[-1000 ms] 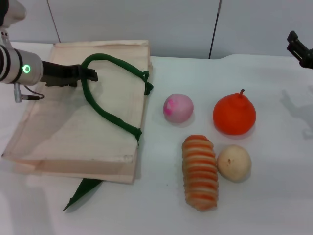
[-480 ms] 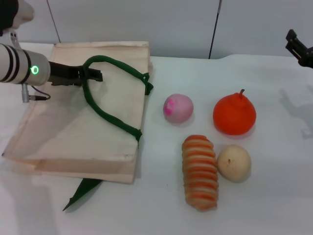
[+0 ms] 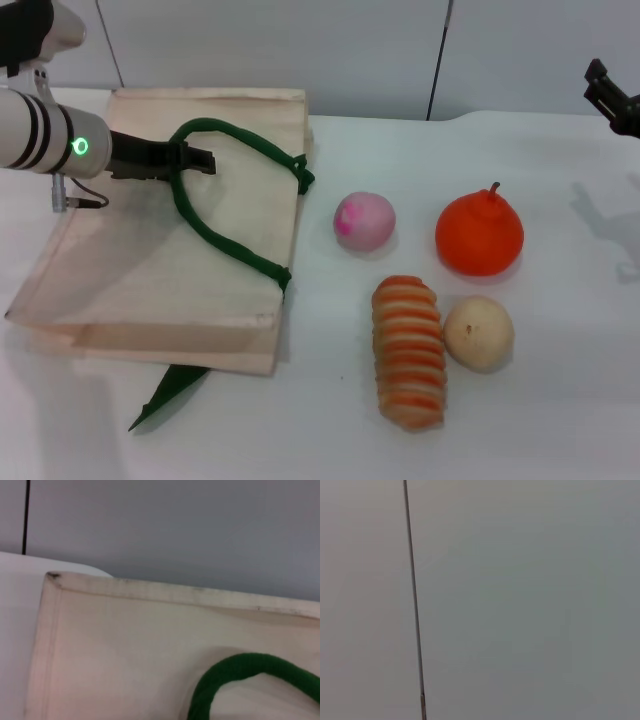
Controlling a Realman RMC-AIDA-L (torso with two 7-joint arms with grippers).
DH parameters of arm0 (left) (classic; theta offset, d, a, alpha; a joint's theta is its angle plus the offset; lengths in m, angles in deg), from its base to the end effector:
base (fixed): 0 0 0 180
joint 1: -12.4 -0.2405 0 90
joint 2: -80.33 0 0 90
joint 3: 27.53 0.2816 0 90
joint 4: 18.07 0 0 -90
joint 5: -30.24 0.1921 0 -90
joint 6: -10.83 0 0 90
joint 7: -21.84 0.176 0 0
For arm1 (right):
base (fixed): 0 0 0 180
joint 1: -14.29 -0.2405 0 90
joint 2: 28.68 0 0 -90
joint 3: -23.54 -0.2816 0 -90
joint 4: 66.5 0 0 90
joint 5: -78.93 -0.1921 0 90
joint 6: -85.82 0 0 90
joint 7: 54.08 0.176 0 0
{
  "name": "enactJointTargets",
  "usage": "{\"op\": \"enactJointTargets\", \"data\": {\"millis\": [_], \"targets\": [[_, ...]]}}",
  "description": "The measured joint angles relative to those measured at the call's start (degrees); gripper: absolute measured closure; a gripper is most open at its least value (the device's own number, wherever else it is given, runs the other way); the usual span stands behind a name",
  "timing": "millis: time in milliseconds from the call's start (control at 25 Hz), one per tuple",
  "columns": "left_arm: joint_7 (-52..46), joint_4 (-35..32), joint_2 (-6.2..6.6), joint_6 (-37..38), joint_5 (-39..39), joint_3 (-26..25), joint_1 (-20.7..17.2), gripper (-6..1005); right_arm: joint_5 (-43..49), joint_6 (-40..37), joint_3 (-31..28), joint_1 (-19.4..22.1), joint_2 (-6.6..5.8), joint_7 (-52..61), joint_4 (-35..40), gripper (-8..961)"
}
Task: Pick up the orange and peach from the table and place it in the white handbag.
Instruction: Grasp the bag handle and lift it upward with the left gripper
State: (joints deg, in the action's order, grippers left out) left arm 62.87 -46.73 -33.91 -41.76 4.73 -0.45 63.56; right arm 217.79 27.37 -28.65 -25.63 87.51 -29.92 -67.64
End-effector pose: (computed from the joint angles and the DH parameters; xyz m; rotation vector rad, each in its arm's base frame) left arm -0.2928 0.4728 -0.0061 -1.9523 -1.5119 -0.1936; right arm 0.2906 0.4442 -0.0035 -1.7205 0.5983 0.7552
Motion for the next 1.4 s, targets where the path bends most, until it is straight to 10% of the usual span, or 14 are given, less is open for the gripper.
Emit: {"op": "enactJointTargets", "data": {"millis": [280, 360, 1400], "targets": [[-1.73, 0.41, 0.03, 0.04, 2.3, 0.0, 0.48, 290, 0.0, 0.0, -0.1, 0.02, 0.0, 0.0, 0.0, 77], [-1.99, 0.45, 0.04, 0.03, 2.8, 0.0, 0.62, 491, 0.0, 0.0, -0.08, 0.01, 0.0, 0.0, 0.0, 77], [-2.3, 1.59, -0.04, 2.12, 5.57, 0.1, 1.14, 848, 0.36, -0.18, 0.26, -0.07, 0.0, 0.0, -0.62, 78]]}}
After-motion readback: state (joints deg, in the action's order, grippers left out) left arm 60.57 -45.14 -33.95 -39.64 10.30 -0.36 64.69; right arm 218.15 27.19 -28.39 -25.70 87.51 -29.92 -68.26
